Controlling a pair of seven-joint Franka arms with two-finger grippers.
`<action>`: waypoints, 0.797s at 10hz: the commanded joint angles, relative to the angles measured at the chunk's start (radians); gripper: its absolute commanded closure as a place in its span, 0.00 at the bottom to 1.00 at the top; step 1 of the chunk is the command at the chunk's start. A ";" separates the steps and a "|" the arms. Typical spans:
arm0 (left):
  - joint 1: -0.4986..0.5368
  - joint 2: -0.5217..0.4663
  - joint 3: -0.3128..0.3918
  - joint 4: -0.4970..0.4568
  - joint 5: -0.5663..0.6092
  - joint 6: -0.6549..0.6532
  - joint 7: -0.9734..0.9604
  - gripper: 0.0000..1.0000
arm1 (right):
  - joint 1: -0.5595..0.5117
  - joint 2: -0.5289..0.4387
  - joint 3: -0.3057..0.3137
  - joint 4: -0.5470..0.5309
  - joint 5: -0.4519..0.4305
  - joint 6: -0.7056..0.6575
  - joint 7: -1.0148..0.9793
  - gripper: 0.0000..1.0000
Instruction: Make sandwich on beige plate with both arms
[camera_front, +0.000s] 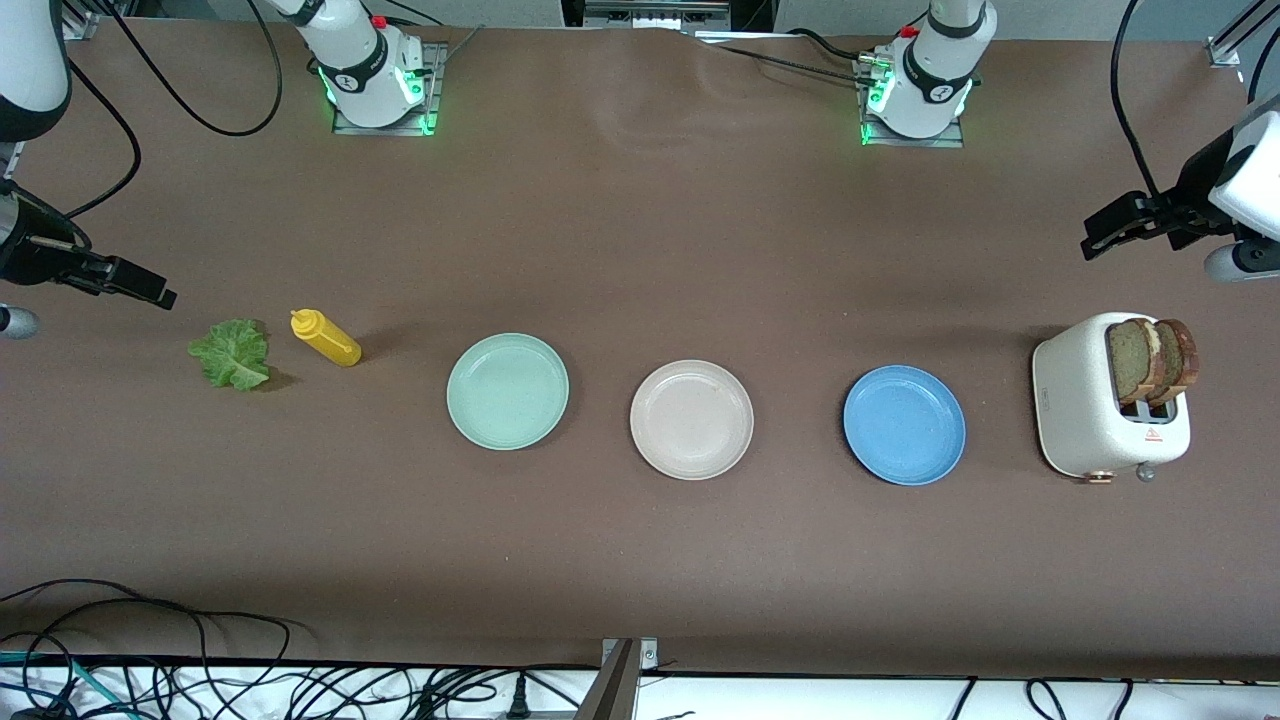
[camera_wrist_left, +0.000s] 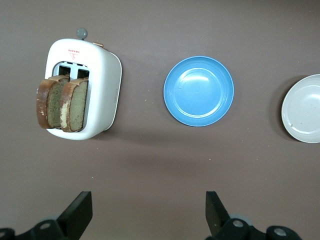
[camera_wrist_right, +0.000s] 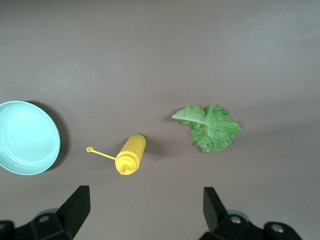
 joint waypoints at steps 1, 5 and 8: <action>0.022 0.013 0.003 0.030 -0.027 -0.023 0.005 0.00 | -0.003 -0.009 -0.007 -0.001 -0.009 -0.019 -0.004 0.00; 0.023 0.023 0.003 0.033 -0.030 -0.019 0.005 0.00 | -0.003 -0.006 -0.018 -0.004 -0.011 -0.019 -0.006 0.00; 0.023 0.023 0.003 0.033 -0.030 -0.019 0.005 0.00 | -0.003 0.003 -0.018 -0.004 -0.011 -0.017 -0.006 0.00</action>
